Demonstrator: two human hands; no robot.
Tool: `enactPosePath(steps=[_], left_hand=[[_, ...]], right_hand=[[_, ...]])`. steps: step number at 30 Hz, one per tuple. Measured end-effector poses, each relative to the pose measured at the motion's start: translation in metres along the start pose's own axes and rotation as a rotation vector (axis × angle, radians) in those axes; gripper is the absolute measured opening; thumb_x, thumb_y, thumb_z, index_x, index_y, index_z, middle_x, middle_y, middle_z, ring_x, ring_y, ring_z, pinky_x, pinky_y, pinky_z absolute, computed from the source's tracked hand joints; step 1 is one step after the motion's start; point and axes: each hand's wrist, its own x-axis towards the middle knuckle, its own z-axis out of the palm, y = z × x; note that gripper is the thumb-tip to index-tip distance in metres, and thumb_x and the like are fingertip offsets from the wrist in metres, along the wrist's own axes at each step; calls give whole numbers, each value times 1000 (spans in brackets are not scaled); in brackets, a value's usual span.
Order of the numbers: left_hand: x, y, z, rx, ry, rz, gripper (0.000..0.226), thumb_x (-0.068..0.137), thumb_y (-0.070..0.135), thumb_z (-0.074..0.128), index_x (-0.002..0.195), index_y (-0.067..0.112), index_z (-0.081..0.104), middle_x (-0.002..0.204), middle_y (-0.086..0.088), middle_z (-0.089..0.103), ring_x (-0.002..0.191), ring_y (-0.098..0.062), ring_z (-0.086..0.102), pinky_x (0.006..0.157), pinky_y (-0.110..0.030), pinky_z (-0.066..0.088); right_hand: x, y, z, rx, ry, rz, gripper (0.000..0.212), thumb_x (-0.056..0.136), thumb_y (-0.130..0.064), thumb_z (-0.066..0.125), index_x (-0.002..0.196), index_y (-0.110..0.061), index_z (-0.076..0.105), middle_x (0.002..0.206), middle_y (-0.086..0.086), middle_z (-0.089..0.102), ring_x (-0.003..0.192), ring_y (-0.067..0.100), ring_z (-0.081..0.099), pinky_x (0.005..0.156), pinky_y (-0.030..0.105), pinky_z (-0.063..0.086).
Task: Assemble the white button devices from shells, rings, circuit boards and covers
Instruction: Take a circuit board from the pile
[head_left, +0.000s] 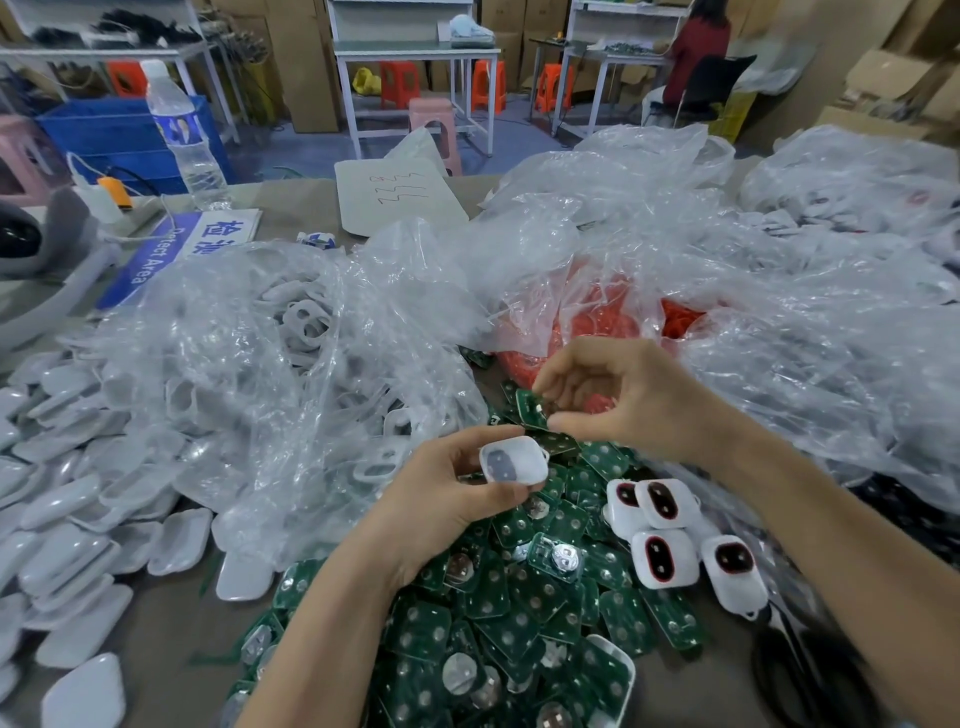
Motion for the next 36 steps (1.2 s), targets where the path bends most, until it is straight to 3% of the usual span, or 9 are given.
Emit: enactPosePath(steps=[3, 5, 8, 13, 16, 19, 29, 36], left_hand=[[0, 0, 0, -7, 3, -7, 42, 79, 12, 78, 115, 29, 68, 105, 4, 72, 97, -17, 68, 86, -22, 54], [0, 0, 0, 4, -11, -10, 43, 80, 13, 78, 120, 23, 66, 107, 0, 71, 97, -18, 67, 90, -26, 53], [-1, 2, 0, 1, -36, 24, 36, 80, 12, 77, 110, 31, 70, 98, 2, 73, 89, -13, 68, 86, -25, 54], [-2, 4, 1, -4, -10, 38, 42, 78, 13, 79, 94, 52, 70, 93, 7, 74, 85, -10, 69, 83, -22, 54], [-3, 4, 3, 19, 17, 42, 42, 78, 16, 79, 101, 49, 69, 96, 6, 74, 86, -9, 68, 86, -25, 53], [-4, 6, 3, 31, 21, 35, 42, 79, 16, 79, 96, 53, 68, 96, 11, 73, 88, -5, 69, 83, -20, 50], [-5, 9, 5, 32, 2, 25, 42, 80, 15, 77, 107, 44, 66, 104, 8, 74, 97, -11, 68, 97, -31, 50], [-3, 7, 5, 19, -22, 4, 41, 80, 15, 77, 111, 40, 67, 107, 9, 73, 102, -6, 68, 95, -26, 49]], right_hand=[[-3, 3, 4, -16, -17, -19, 23, 75, -7, 78, 92, -20, 69, 81, -6, 65, 75, 9, 62, 74, 27, 56], [-4, 5, 14, -71, -40, -48, 22, 75, -8, 78, 93, -18, 70, 79, -9, 62, 69, 8, 56, 66, 24, 52], [-6, 10, 24, -66, -51, -53, 22, 75, -8, 80, 92, -18, 69, 76, -13, 58, 66, 6, 50, 62, 19, 46], [-7, 17, 29, -13, -71, -36, 28, 75, -5, 79, 93, -17, 61, 84, -5, 65, 70, 10, 53, 66, 22, 47], [-8, 18, 30, 4, -70, -41, 31, 75, -4, 79, 94, -18, 58, 86, -3, 65, 74, 19, 56, 70, 29, 51], [-9, 19, 30, 19, -66, -45, 32, 75, -5, 79, 96, -16, 58, 88, -1, 66, 76, 23, 57, 74, 35, 52], [-7, 19, 29, -2, -68, -46, 31, 75, -3, 79, 94, -15, 59, 87, -3, 65, 78, 17, 60, 77, 36, 53], [-6, 17, 28, -153, -87, -57, 28, 76, -12, 80, 90, -26, 60, 82, -14, 61, 77, 8, 55, 73, 18, 47]])
